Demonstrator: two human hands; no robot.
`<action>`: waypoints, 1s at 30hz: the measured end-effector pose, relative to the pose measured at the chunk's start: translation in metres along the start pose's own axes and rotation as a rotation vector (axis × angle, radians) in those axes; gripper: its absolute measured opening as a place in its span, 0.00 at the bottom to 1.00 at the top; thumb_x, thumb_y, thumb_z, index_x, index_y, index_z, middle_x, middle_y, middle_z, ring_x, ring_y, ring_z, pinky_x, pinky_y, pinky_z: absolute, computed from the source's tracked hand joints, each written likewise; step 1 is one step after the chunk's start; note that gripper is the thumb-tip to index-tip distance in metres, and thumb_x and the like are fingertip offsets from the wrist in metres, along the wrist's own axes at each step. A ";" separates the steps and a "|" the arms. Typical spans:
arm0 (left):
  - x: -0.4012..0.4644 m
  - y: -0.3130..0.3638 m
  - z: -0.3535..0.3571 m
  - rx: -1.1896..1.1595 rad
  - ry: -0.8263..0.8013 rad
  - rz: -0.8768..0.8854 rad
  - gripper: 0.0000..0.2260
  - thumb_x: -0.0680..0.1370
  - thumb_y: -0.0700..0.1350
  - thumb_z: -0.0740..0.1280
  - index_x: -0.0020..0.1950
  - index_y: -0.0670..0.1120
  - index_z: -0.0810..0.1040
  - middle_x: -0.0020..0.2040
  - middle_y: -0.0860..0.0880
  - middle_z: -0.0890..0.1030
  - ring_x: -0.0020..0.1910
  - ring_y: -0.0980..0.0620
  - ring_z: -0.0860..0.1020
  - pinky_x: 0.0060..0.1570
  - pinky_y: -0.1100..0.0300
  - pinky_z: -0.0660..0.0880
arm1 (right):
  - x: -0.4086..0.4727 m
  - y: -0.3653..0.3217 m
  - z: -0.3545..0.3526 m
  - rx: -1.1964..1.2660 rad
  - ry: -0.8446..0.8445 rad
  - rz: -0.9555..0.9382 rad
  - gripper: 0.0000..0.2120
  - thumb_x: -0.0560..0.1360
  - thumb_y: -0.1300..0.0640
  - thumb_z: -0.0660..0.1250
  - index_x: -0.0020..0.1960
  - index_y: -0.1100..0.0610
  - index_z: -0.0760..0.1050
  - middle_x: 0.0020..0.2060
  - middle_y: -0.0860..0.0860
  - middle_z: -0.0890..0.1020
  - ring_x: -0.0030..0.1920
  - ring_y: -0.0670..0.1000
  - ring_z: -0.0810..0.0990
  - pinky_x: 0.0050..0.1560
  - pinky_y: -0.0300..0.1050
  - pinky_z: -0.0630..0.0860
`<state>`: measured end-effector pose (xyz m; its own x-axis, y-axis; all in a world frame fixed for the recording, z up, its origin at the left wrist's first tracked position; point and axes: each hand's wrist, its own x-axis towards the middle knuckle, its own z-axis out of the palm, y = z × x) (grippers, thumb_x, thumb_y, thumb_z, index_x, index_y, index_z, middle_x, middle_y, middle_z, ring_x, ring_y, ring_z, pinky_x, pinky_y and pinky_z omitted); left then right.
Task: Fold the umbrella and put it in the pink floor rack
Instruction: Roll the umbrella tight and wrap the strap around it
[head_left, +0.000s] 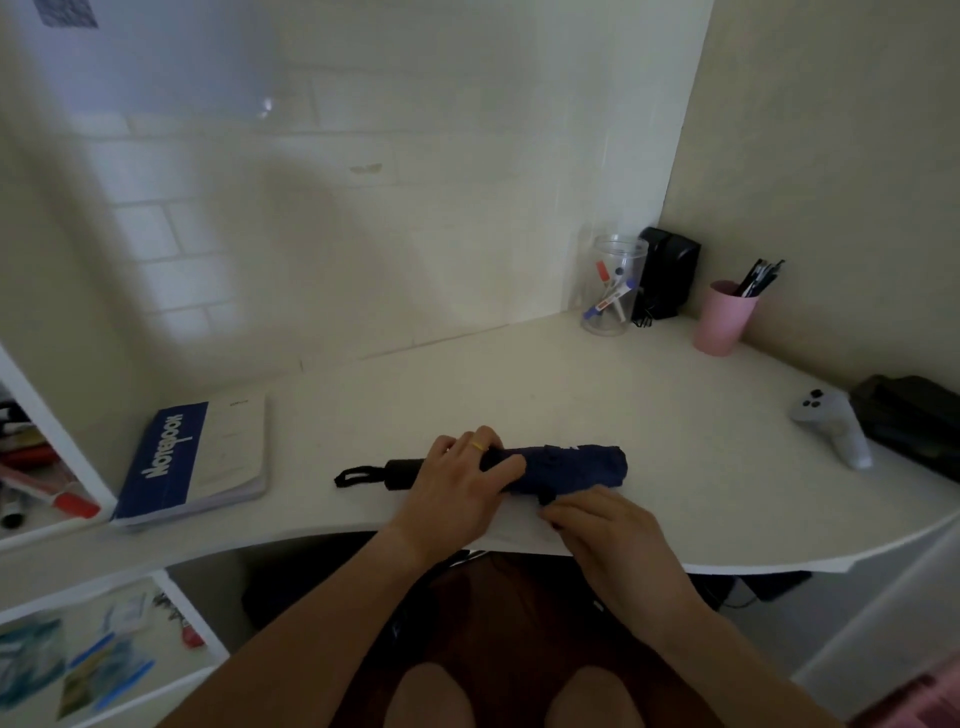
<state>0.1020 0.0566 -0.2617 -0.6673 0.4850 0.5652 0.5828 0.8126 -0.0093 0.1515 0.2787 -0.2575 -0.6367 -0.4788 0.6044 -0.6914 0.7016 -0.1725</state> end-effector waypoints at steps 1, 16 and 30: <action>-0.002 0.002 0.002 0.021 0.025 0.027 0.10 0.74 0.41 0.70 0.55 0.49 0.77 0.53 0.43 0.77 0.44 0.44 0.76 0.45 0.49 0.72 | 0.001 0.003 -0.003 0.028 0.032 0.047 0.13 0.68 0.65 0.75 0.51 0.55 0.86 0.46 0.48 0.87 0.44 0.48 0.85 0.45 0.41 0.81; -0.007 0.009 0.006 0.034 0.106 0.070 0.19 0.75 0.35 0.68 0.65 0.44 0.77 0.58 0.45 0.79 0.52 0.44 0.78 0.55 0.49 0.73 | 0.043 0.026 -0.018 0.318 0.004 0.482 0.05 0.71 0.59 0.77 0.45 0.51 0.85 0.39 0.44 0.85 0.39 0.41 0.83 0.43 0.31 0.80; -0.008 0.011 0.004 0.047 0.115 0.074 0.17 0.76 0.35 0.68 0.64 0.45 0.77 0.56 0.45 0.79 0.52 0.45 0.78 0.55 0.50 0.73 | 0.067 0.058 -0.020 0.222 -0.483 0.442 0.21 0.76 0.48 0.70 0.68 0.47 0.75 0.62 0.44 0.80 0.63 0.48 0.76 0.65 0.46 0.72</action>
<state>0.1119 0.0631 -0.2691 -0.5639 0.5063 0.6524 0.6046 0.7912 -0.0915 0.0753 0.2980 -0.2110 -0.9200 -0.3903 0.0351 -0.3526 0.7852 -0.5090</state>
